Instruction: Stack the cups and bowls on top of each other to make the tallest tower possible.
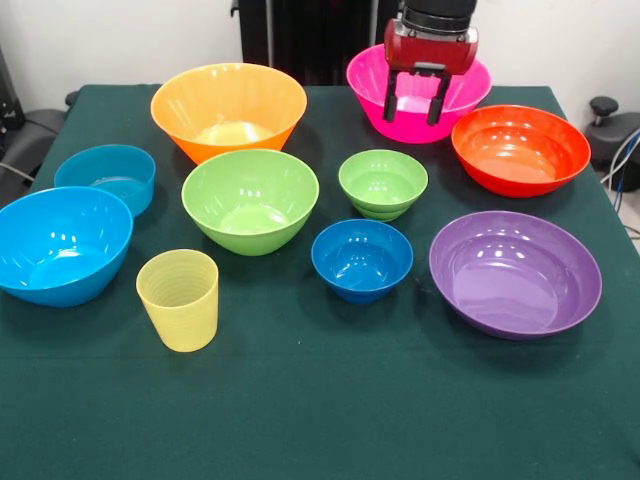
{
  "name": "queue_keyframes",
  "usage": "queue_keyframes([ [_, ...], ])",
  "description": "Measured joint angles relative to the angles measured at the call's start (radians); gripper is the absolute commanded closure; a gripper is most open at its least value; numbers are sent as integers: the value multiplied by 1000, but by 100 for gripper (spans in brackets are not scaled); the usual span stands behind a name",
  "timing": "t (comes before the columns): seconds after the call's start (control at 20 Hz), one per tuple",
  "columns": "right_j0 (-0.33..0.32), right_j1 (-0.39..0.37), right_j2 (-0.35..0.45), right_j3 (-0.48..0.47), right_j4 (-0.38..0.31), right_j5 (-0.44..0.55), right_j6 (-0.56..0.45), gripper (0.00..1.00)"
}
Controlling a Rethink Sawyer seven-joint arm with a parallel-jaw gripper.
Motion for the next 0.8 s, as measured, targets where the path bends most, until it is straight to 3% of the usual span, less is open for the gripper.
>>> queue_keyframes([
  [0.5, -5, -25, 0, 0, 0, 24, 0, 0],
  [0.8, -6, 10, 0, -10, 0, 23, 1, 0],
])
